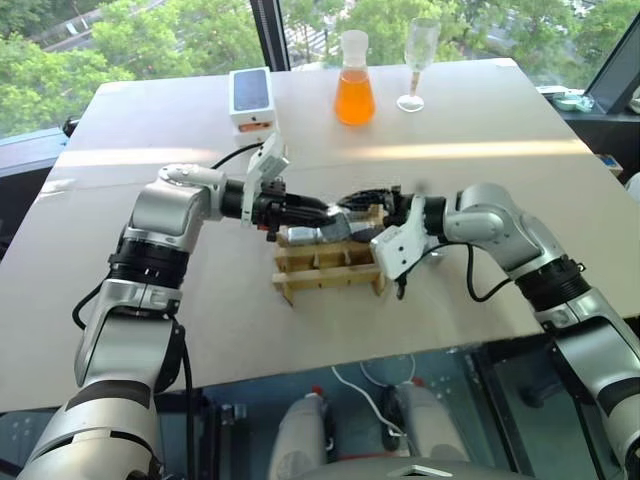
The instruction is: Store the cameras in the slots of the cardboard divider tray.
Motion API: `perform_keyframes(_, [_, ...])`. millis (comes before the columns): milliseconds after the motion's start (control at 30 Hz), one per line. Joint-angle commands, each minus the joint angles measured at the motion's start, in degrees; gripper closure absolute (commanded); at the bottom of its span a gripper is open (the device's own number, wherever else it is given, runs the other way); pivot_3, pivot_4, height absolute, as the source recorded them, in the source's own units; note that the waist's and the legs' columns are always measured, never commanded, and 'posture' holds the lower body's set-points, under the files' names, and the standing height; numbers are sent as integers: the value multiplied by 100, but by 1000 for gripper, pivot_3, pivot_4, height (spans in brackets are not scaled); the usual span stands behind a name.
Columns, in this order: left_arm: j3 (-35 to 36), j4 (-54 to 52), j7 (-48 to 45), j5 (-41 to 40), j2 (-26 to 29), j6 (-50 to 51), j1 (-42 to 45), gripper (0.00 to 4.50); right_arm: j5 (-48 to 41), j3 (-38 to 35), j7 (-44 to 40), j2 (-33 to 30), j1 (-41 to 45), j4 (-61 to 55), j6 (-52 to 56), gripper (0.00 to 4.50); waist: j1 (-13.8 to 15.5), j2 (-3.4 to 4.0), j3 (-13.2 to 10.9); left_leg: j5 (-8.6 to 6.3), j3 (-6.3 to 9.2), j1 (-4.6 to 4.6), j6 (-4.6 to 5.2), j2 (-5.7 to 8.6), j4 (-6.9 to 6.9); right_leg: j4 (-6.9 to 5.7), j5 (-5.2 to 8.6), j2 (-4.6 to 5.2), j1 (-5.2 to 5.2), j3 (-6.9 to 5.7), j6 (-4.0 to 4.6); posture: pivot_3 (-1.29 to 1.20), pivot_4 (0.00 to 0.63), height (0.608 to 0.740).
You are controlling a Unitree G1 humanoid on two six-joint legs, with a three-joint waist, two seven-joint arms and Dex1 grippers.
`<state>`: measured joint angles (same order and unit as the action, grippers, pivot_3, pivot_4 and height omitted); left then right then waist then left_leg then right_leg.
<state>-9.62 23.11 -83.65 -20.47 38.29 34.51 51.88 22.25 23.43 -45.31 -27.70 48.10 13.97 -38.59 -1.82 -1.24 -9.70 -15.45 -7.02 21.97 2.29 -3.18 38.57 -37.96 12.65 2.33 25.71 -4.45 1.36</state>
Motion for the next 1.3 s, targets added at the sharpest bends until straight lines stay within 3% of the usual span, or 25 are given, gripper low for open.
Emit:
perform_keyframes(33, [214,-181,38,-64,50,-88,37,3803,-543,-371,37,-76,-217,-473,377,79,4,-1,-1,0,0,1,0,0,0,0,0,1,0,0,0,0,150,740])
perform_keyframes(267, [580,-736,313,-209,245,-3,-416,3803,-1977,-1078,-274,-488,-1536,-1567,1967,79,70,-4,-2,0,4,2,0,-1,4,1,0,20,-2,-3,0,0,150,740])
perform_keyframes(467, [939,-1738,612,-453,530,264,-1190,3803,-4463,-2021,-382,-658,-3317,-3243,4518,79,119,-6,-2,0,14,1,0,-3,3,0,0,24,-6,-7,0,0,150,740])
perform_keyframes(633, [1002,-2197,465,-530,836,65,-1619,3803,-5903,-2806,-380,-790,-4355,-3839,5707,79,135,-16,-1,-1,21,4,3,-1,19,-1,11,24,-10,-12,-20,0,150,740])
perform_keyframes(800, [560,-1744,-108,-5,1211,-1023,-1633,3803,-6530,-3204,-823,-838,-5371,-3991,5874,79,167,-17,-2,-15,29,-4,26,-1,18,-1,14,13,-20,-21,-23,0,150,740])
perform_keyframes(1067, [-45,-257,-519,784,802,-2685,-828,3803,-6248,-3105,-610,-454,-5813,-4183,5563,79,263,-22,3,-18,29,-3,32,-3,24,-2,13,-13,-20,-17,-23,0,150,740])
perform_keyframes(1300, [-130,455,-703,995,467,-3313,-549,3803,-6057,-3057,-461,-327,-6091,-4367,5450,79,264,-25,5,-19,33,7,32,-3,39,-1,14,-14,-19,-21,-24,0,150,740])
